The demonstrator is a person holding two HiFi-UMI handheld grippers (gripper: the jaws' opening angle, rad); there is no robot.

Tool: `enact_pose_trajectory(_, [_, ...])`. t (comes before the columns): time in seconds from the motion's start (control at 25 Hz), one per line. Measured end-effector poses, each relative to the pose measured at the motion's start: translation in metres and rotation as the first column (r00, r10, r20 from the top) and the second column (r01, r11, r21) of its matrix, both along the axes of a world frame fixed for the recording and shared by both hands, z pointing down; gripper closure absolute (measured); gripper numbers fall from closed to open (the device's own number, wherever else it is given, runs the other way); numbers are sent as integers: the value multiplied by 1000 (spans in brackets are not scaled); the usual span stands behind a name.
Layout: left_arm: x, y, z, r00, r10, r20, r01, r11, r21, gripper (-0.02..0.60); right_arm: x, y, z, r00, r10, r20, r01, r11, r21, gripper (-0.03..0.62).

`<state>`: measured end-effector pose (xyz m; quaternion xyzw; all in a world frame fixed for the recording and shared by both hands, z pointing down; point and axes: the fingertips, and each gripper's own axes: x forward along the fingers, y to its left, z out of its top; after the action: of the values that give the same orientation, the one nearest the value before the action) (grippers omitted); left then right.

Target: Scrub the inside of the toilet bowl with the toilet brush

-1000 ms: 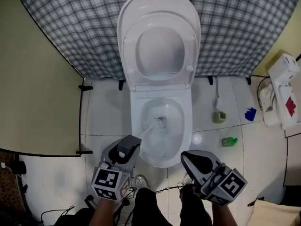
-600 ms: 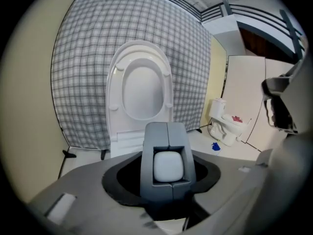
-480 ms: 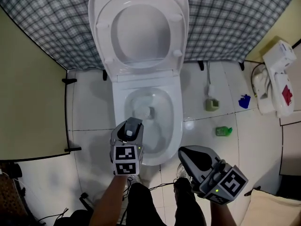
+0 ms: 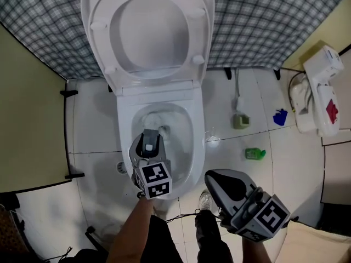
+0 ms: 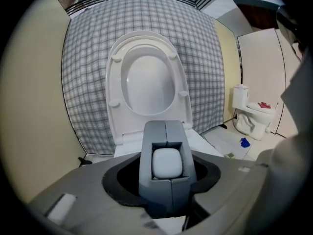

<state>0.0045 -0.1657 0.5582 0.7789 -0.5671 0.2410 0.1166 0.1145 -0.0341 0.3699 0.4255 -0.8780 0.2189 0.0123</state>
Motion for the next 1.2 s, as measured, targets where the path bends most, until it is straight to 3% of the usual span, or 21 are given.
enact_pose_trajectory(0.28, [8, -13, -9, 999, -3, -54, 5, 1000, 29, 365, 8, -7, 3, 1000, 4, -3, -4, 1000, -4, 593])
enact_pose_trajectory(0.52, [25, -17, -11, 989, 83, -126, -78, 996, 46, 365, 13, -7, 7, 1000, 8, -1, -8, 1000, -16, 592])
enact_pose_trajectory(0.72, [43, -13, -8, 964, 181, -196, -175, 983, 48, 365, 19, -5, 14, 1000, 25, 0, -25, 999, -30, 594])
enact_pose_trajectory(0.96, [60, -1, -8, 910, 343, -232, -345, 938, 35, 365, 19, -2, 15, 1000, 24, 6, -24, 999, -33, 592])
enact_pose_trajectory(1.2, [80, 20, -15, 837, 502, -216, -510, 860, 23, 364, 16, 3, 14, 1000, 28, 10, -28, 999, -33, 593])
